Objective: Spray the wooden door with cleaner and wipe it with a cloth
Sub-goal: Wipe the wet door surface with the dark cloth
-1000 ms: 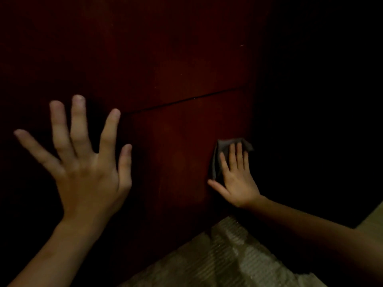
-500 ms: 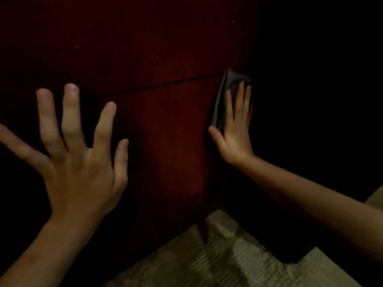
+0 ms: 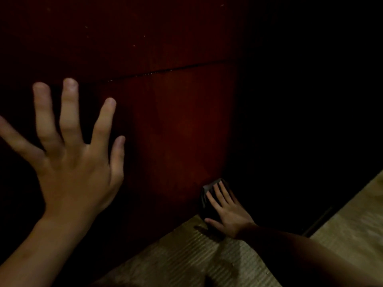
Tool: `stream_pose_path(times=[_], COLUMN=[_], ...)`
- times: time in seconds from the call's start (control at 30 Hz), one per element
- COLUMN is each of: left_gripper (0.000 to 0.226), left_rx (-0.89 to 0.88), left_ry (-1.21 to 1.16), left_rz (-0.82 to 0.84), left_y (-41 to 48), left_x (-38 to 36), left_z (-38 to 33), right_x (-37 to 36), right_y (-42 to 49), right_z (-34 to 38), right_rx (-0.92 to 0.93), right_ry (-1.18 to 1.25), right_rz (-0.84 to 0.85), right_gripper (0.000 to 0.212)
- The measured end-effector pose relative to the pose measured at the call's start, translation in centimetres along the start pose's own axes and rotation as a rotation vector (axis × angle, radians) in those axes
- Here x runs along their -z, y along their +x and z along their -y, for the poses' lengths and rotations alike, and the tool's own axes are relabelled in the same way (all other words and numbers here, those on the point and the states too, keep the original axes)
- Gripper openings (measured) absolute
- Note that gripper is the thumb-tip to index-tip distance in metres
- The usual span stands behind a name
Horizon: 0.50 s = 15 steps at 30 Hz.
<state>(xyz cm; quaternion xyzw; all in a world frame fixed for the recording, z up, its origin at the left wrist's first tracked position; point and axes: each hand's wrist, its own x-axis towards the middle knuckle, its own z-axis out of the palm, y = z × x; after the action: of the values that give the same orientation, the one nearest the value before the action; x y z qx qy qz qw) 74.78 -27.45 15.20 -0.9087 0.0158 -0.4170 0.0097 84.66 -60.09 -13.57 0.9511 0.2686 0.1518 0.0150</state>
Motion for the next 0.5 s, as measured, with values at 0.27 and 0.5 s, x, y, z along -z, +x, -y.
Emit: stream_pose_path(times=[0.27, 0.5], left_gripper=[0.067, 0.065], left_rx=[0.007, -0.010], left_ry=[0.029, 0.038], left_rz=[0.017, -0.005], left_y=[-0.1, 0.1], left_x=[0.5, 0.8], left_z=[-0.3, -0.6], right_x=[-1.5, 1.0], right_y=[-0.9, 1.2], right_z=[-1.2, -0.3], right_rx=[0.049, 0.058], right_ry=[0.013, 0.009], right_rz=[0.100, 0.034], right_gripper=[0.086, 0.082])
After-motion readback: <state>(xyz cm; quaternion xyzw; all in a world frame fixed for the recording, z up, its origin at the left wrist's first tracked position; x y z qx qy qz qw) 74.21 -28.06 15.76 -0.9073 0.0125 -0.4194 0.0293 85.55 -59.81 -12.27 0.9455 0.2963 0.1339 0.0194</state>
